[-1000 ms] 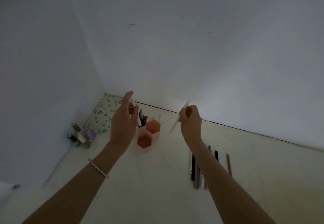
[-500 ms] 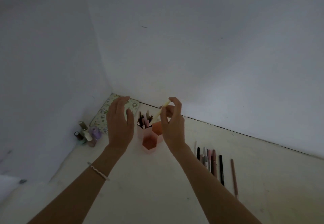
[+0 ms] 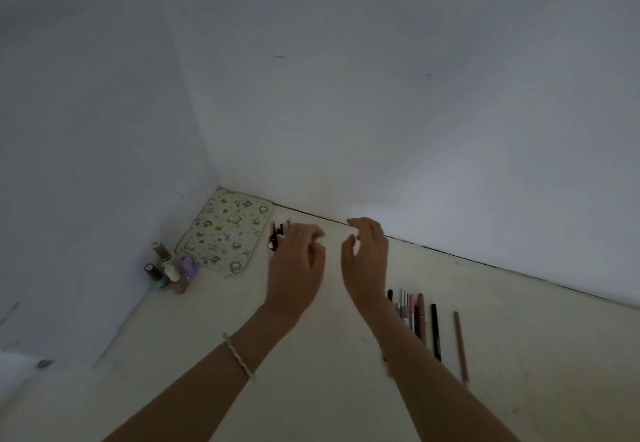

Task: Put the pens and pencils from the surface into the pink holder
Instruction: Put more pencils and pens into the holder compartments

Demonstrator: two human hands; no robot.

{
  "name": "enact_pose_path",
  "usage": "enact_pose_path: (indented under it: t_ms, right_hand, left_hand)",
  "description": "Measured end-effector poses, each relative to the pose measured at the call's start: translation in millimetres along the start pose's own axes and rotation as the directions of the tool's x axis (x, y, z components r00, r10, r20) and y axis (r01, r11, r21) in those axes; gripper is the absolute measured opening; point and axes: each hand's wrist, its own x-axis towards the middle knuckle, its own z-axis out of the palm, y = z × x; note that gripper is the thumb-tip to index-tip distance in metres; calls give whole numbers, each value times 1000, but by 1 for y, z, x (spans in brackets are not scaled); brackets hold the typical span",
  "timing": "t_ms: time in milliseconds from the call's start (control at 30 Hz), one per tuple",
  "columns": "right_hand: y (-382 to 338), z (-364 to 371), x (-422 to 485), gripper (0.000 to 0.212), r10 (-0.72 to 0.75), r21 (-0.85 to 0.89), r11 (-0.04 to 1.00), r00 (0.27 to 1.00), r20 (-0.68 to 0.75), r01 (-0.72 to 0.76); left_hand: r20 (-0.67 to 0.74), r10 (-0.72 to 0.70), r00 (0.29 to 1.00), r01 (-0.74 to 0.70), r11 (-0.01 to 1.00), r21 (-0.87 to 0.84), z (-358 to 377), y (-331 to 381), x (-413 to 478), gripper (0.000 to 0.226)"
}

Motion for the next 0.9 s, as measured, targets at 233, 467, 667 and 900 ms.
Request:
enact_pose_path:
  t_ms: [233,467,667,900]
  right_hand:
    - [64,-63,5,32,307,71,951,948,-88,-302]
    - [108,-98,-17,28,424,23,906,903,-66,-424]
    - [118,-95,-26,26,454,9,891,891,-4,-454]
    - [119,-62,-22,21,477,-344,861,826,298,-373]
  left_hand:
    - [558,-401,726,254,911,324,111,29,-55,27]
    - [586,-509,631,208,838,504,150,37,-79,23]
    - [552,-527,646,138,792,595,152,31,-75,34]
    - [514,-452,729,305,887,346,121,32,-21,35]
